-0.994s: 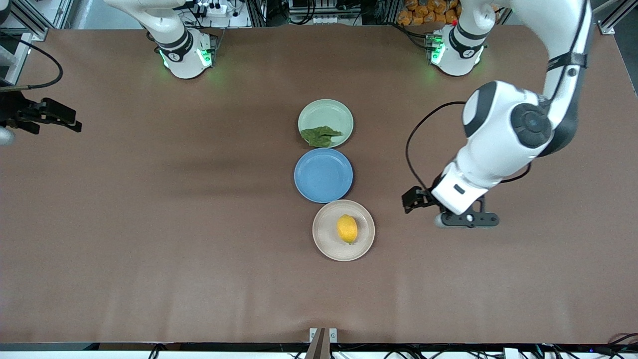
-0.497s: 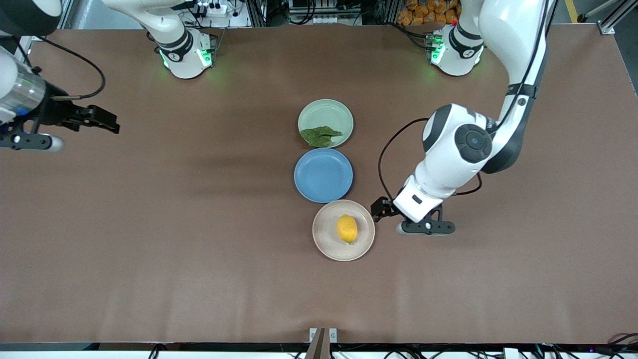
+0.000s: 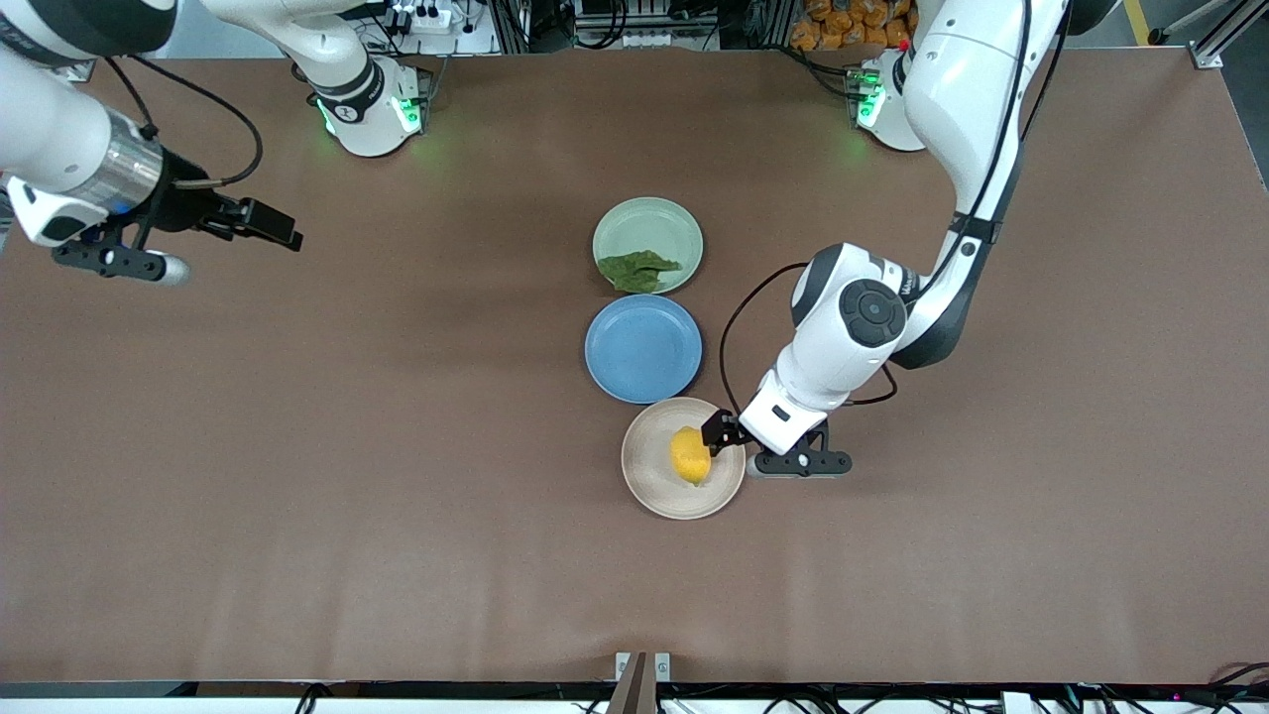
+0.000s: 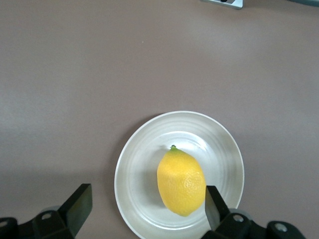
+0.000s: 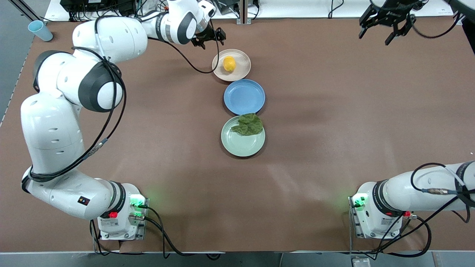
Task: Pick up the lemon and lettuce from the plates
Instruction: 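Reach the left gripper down over the yellow lemon on the cream plate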
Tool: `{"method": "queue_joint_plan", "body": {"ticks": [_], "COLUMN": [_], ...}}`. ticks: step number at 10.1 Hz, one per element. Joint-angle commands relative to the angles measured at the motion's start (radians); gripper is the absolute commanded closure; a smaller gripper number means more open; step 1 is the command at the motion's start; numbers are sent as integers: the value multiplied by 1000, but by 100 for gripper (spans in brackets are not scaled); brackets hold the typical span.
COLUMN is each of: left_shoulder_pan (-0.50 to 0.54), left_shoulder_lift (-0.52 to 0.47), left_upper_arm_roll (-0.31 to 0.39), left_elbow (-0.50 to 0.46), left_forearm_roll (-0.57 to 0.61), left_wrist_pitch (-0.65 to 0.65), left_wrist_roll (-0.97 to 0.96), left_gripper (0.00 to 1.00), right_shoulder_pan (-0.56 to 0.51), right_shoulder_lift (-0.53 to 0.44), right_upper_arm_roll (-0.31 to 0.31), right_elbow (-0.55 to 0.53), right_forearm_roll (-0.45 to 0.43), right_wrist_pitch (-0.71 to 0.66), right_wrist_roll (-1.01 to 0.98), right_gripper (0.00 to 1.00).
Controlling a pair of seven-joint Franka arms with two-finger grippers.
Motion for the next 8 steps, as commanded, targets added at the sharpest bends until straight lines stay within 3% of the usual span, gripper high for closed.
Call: {"method": "queue_joint_plan", "body": {"ticks": [1,5,8], "left_shoulder_pan": [-24,-60,-75], "left_shoulder_lift": [54,145,180], "left_upper_arm_roll": [7,7,6], "left_elbow": [28,60,83], "left_forearm_roll": [-12,-15,-18], "left_wrist_pitch": [68,138,163], "left_wrist_roll": [-47,-131,-209], "left_gripper": [0,0,0], "right_shoulder_pan": [11,22,102], "right_shoulder_lift": [-71,-20,62], "right_upper_arm_roll": [71,189,193], "right_elbow": [-105,-177,-177], "right_forearm_roll": [10,12,24], "right_wrist_pitch": [50,150,191], "right_wrist_roll": [118,261,344], "right_gripper": [0,0,0]}}
